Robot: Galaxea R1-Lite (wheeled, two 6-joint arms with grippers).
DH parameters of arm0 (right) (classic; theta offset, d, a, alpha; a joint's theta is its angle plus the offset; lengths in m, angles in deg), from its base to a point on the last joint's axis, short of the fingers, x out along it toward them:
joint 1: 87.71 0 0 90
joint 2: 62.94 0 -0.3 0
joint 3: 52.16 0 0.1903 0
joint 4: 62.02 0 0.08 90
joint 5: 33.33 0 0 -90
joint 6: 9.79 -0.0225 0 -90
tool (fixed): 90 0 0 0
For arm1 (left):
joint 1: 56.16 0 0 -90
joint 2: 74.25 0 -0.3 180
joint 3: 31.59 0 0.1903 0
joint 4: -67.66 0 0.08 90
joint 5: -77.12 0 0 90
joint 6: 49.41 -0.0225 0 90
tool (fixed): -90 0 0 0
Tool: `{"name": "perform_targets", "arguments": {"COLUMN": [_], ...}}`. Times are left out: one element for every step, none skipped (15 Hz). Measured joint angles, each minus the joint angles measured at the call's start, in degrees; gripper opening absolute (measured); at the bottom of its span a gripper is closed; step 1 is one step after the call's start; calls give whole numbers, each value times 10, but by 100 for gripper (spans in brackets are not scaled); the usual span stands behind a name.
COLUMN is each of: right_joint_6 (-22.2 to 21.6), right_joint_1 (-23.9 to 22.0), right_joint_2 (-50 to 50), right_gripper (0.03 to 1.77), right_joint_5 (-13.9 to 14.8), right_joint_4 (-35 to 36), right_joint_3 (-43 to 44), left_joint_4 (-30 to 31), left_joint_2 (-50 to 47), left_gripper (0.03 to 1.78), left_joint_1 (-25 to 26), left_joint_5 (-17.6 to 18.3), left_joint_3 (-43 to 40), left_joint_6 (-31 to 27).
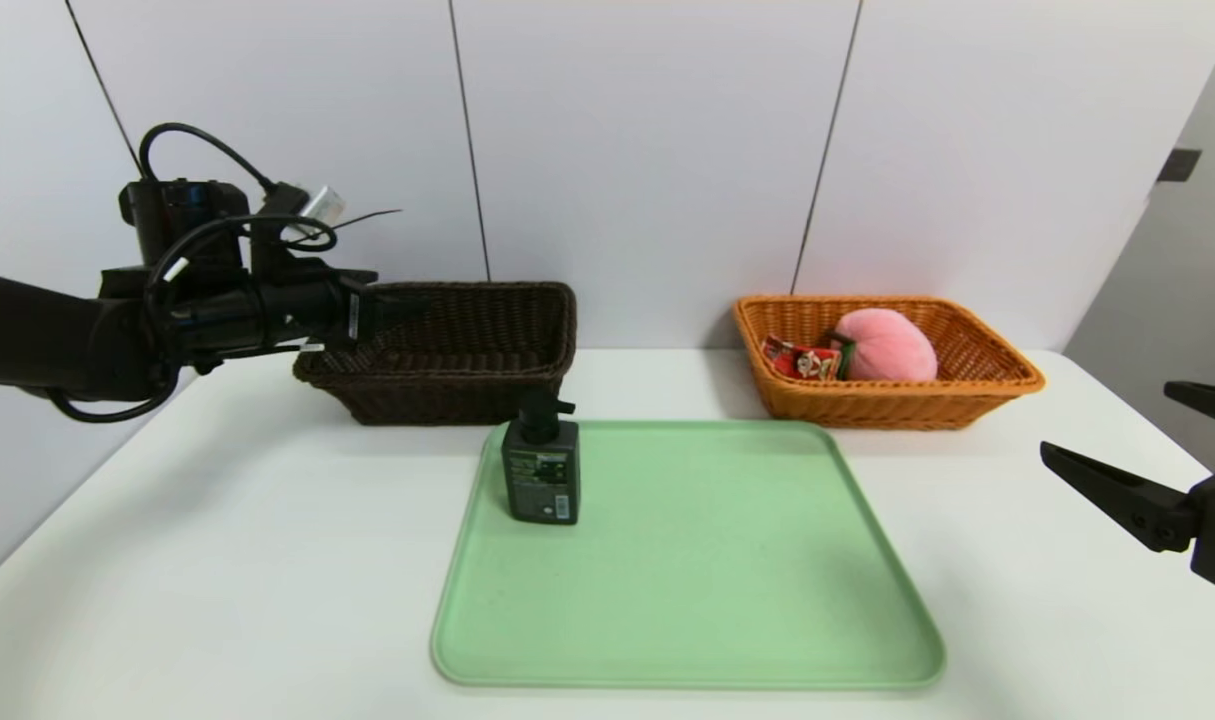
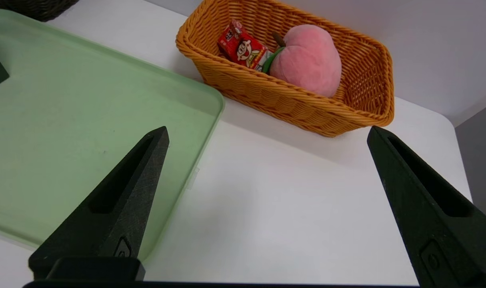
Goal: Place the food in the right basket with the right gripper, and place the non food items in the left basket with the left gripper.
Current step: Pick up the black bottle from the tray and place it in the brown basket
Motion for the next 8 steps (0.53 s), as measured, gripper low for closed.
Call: {"name": "perform_targets", "arguments": {"right_joint_6": [7,11,13,15,19,21,22,22], "right_joint_1": [0,0,0,0,0,0,0,0], "right_joint_2": [1,3,3,4,4,4,4,5], "right_gripper": [171,171,171,171,171,171,171,171], "right_joint_5": [2,3,4,4,5,6,6,6], "right_joint_4": [-1,-1,-1,-1,-2,-2,-2,-4], "right_joint_3": [0,1,2,3,3,3,3,1], "left_joint_4": [29,63,97,129,151,167,177,180], "left_joint_2": [-21,-42,-59,-76,-92,-108,-125,-139], "left_gripper": [150,153,155,157,158,160,161,162], "left_joint_1": [-1,-1,-3,-5,-10,-14,-17,-19], "left_joint_5": [16,36,54,67,76,92,122,151], "left_joint_3": [-43,-87,-125,-162,-193,-221,-245,-265], "left_joint_6": [13,30,46,61,72,86,100,109]}}
